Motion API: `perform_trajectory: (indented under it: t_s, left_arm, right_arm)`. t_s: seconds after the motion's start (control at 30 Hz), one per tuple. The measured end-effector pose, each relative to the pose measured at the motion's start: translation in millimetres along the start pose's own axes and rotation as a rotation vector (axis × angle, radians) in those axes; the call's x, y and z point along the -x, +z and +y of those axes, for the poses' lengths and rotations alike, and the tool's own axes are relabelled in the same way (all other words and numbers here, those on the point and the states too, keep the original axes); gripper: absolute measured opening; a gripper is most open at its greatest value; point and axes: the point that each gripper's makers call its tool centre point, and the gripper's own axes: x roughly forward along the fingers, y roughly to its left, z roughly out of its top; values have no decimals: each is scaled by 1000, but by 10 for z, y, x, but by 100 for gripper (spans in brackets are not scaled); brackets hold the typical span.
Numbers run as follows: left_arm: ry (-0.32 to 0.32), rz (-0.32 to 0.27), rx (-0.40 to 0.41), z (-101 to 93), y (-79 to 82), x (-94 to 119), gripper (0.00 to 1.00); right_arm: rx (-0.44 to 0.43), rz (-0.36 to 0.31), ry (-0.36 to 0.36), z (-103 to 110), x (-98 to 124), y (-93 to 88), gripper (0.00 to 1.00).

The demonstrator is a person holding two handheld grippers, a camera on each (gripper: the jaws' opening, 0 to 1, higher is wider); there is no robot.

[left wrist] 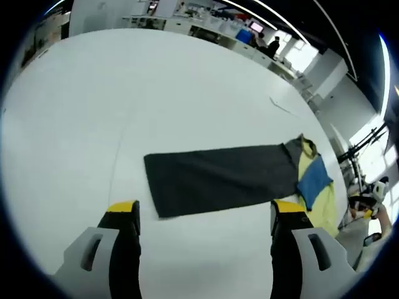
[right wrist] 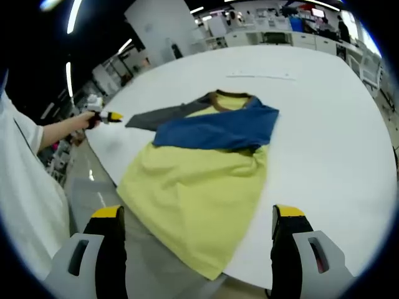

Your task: Fold the garment on the visible template until the final outline fits inside the template.

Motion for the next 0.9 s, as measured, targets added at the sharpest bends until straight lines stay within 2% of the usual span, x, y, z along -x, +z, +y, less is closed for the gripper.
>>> perform_trajectory:
  t_s: [0.13, 0.37, 0.53, 0.73, 0.9]
  left_arm:
    - [7, 10, -5, 50, 19, -48, 74]
    - [37, 0, -16, 115, 96, -107, 71]
    - [47, -37, 53, 202, 136, -131, 65]
    - [115, -43, 60, 384, 137, -145, 65]
    - [168, -84, 22, 497, 250, -146, 55]
  right_arm:
    - [-1, 5, -1, -2, -8, 1, 97]
    - [-4, 17, 3, -7, -32, -18, 97]
    - [-8, 18, 3, -7, -35, -13, 97]
    - [-14, 30, -3, -14, -37, -43, 97]
    - [-22, 36, -5, -18, -37, -68, 97]
